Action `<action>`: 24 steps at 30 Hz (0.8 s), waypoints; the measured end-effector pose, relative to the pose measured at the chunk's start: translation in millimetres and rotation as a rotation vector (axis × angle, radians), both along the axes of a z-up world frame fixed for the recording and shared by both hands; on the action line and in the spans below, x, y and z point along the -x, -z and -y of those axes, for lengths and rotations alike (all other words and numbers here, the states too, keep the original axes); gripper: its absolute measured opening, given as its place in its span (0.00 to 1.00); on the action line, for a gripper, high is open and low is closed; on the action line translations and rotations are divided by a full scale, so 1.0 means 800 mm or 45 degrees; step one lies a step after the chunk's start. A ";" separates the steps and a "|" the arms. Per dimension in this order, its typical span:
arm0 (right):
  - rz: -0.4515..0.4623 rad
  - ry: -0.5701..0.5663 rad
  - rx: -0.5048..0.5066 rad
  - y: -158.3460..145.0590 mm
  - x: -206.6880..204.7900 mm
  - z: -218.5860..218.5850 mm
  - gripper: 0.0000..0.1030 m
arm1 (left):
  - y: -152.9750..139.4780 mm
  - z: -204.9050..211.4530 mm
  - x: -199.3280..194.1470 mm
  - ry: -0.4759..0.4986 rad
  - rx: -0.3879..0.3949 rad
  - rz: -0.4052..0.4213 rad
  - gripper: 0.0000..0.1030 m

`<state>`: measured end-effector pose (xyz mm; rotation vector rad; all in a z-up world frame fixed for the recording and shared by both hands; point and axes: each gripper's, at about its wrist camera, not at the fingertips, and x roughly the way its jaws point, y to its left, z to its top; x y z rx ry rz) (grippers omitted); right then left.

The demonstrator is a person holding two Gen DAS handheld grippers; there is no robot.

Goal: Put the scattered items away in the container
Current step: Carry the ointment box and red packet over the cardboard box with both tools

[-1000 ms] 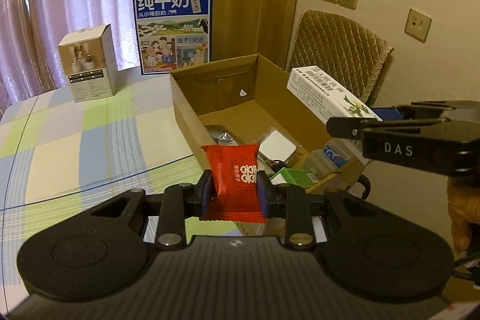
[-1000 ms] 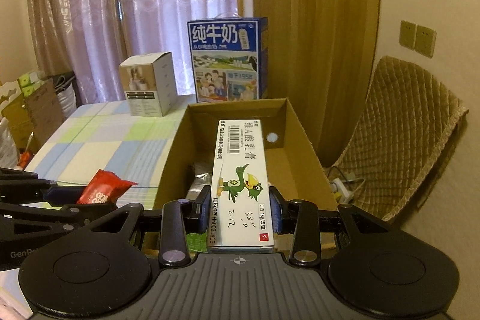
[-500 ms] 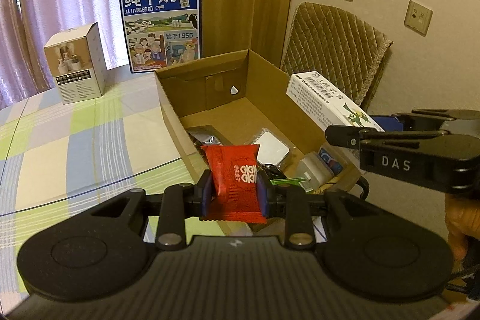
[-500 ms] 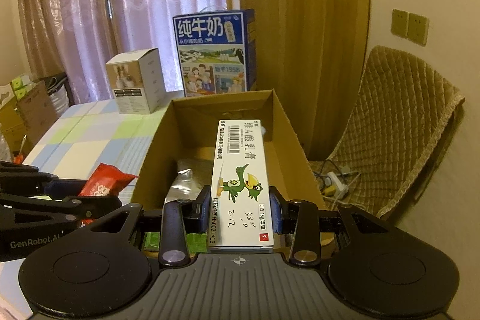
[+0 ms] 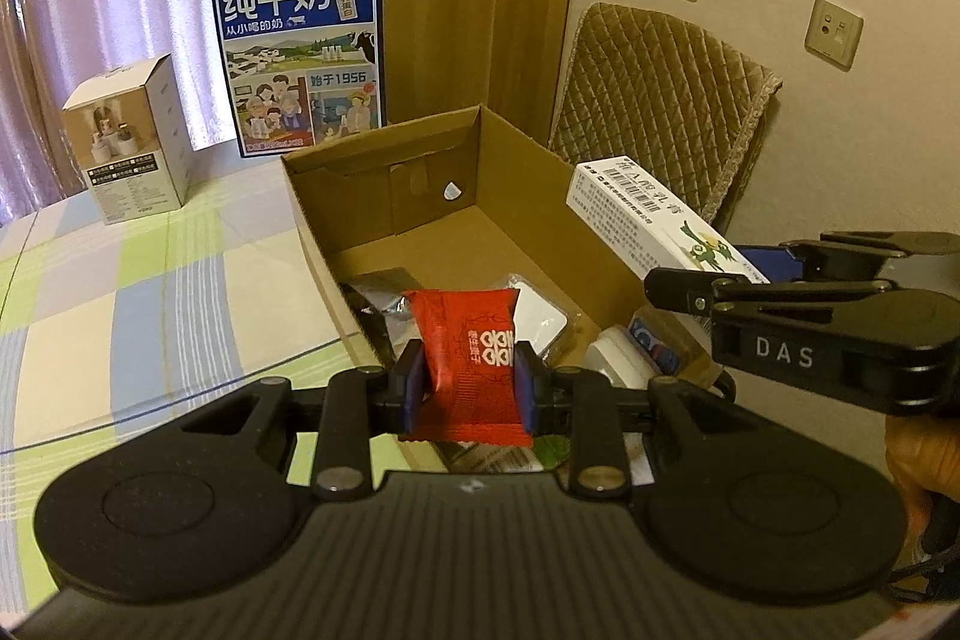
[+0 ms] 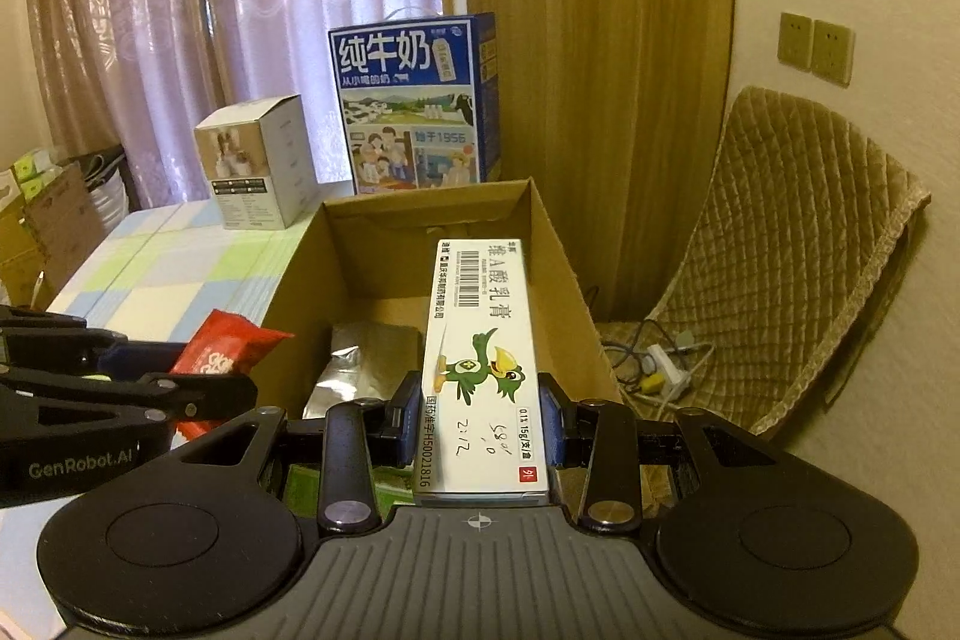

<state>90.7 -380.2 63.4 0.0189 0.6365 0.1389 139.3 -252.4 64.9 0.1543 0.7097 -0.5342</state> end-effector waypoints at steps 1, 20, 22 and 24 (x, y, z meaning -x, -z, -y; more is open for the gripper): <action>-0.002 0.000 0.000 0.001 -0.002 0.001 0.35 | 0.000 0.001 -0.003 0.000 0.003 0.002 0.25; -0.057 -0.005 0.001 0.025 -0.033 0.003 0.35 | 0.007 0.012 -0.046 -0.027 0.026 0.001 0.44; -0.060 -0.007 0.000 0.026 -0.034 0.002 0.35 | 0.007 0.005 -0.045 -0.042 0.032 -0.001 0.44; -0.063 -0.010 -0.001 0.027 -0.033 0.001 0.35 | 0.007 -0.003 -0.044 -0.058 0.040 -0.003 0.44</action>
